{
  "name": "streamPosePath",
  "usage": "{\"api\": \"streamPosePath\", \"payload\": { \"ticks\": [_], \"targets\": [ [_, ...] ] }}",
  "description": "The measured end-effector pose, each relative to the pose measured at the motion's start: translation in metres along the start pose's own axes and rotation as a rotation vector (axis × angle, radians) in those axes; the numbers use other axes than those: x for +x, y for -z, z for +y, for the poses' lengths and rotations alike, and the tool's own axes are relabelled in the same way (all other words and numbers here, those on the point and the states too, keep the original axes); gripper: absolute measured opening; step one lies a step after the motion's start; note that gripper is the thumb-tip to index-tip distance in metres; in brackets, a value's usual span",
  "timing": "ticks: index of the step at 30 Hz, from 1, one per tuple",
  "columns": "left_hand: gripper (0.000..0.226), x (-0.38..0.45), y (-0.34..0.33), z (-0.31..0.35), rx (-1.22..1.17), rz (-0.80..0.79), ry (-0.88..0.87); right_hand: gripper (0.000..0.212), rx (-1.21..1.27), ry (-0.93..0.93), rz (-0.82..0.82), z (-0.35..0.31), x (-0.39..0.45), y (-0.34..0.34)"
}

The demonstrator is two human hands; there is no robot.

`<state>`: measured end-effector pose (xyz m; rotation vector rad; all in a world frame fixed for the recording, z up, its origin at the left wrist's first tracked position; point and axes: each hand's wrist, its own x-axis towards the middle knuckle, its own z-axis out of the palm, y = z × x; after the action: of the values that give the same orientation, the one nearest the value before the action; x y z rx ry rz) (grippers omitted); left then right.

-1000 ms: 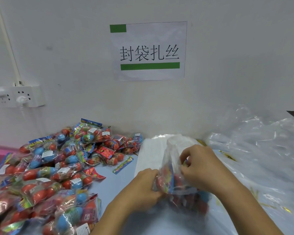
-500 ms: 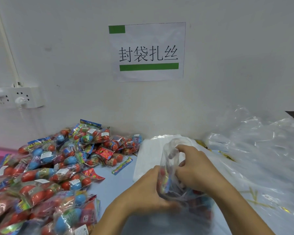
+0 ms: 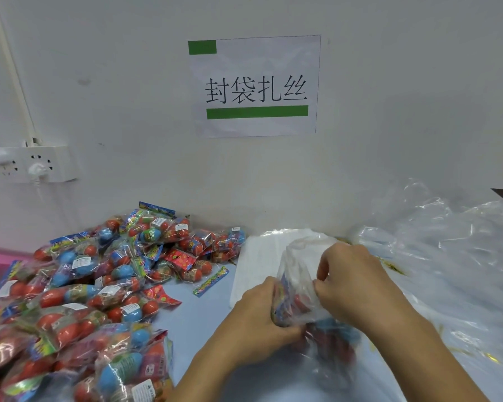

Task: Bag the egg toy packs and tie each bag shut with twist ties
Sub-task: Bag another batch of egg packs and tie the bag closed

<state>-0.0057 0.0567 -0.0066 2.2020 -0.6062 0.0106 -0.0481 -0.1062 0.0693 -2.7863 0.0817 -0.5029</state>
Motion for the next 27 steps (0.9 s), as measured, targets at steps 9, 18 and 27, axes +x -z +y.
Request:
{"api": "streamPosePath", "payload": {
  "ticks": [9, 18, 27],
  "targets": [
    [0.056, 0.001, -0.001, 0.000, 0.030, 0.003, 0.002, 0.030, -0.059, 0.036, -0.239, 0.001, -0.004, -0.002],
    [0.058, 0.002, -0.001, -0.001, -0.052, -0.030, -0.023, 0.015, 0.104, -0.014, -0.206, 0.003, 0.003, -0.003],
    [0.075, 0.003, 0.000, -0.002, -0.106, 0.007, -0.028, 0.021, 0.299, 0.020, -0.198, 0.007, 0.012, -0.010]
  ]
}}
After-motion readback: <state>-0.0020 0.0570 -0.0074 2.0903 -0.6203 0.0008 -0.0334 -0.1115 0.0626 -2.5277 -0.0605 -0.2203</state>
